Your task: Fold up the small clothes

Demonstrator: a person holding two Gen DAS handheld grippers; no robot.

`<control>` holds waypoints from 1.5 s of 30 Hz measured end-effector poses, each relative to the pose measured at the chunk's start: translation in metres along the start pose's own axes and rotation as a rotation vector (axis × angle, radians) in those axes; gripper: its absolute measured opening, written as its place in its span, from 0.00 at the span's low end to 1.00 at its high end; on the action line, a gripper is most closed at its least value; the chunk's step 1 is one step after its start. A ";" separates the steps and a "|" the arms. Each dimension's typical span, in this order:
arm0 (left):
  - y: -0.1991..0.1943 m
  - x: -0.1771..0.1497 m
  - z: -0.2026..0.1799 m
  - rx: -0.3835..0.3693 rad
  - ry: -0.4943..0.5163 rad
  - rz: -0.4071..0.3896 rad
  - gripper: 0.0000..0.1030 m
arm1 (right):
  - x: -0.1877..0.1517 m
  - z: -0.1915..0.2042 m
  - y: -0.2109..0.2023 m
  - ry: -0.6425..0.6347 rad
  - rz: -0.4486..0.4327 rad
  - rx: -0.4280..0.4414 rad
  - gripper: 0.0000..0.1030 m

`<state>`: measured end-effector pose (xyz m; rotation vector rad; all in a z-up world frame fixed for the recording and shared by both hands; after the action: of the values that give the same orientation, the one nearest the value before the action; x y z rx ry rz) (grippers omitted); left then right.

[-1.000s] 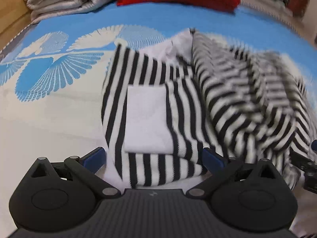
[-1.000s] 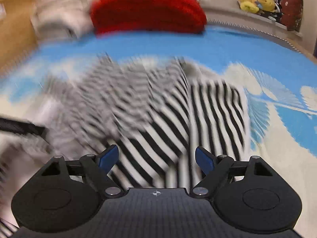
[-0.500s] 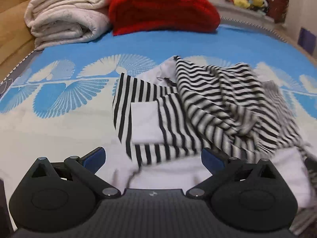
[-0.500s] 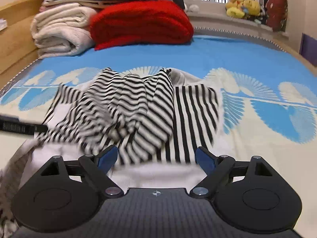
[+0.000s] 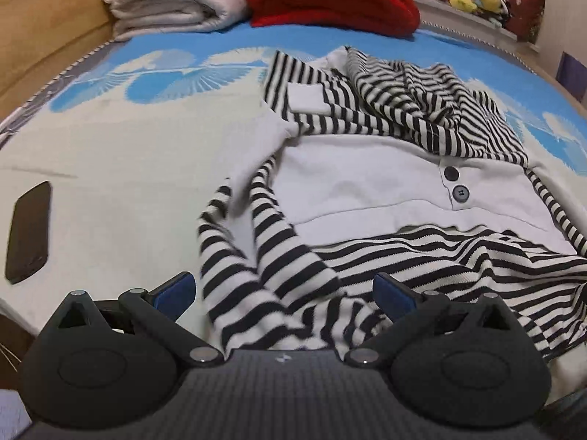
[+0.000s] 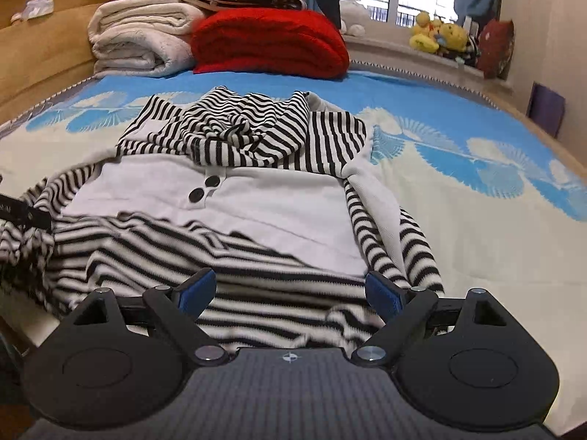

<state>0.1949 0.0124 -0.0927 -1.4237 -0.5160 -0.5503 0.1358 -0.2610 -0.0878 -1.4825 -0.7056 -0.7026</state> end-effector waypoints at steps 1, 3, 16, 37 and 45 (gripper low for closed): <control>-0.004 -0.003 0.001 0.006 -0.002 -0.011 1.00 | -0.002 0.002 -0.004 -0.006 -0.011 0.007 0.86; -0.010 -0.008 0.003 0.017 -0.003 -0.024 1.00 | -0.002 0.003 -0.012 -0.017 -0.034 0.008 0.86; -0.017 -0.027 0.005 0.054 -0.007 -0.018 1.00 | -0.026 -0.006 -0.029 -0.010 -0.029 -0.021 0.86; 0.008 -0.013 0.034 0.085 -0.100 0.024 1.00 | -0.026 -0.048 -0.017 0.090 -0.003 -0.155 0.87; 0.046 -0.013 0.050 -0.051 -0.209 0.178 1.00 | -0.032 -0.084 0.008 0.318 0.078 -0.075 0.90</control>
<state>0.2137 0.0660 -0.1327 -1.5676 -0.5372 -0.2758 0.1212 -0.3452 -0.1152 -1.4157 -0.3799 -0.8882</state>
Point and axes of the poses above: each gripper's, at about its wrist camera, not at the fingertips, and y roughly the way its jaws point, z to its left, x to its top, the point moved 2 cm from there along y, roughly the way its jaws point, and after that the axes turned 1 degree about y, right-handed, at the moved point
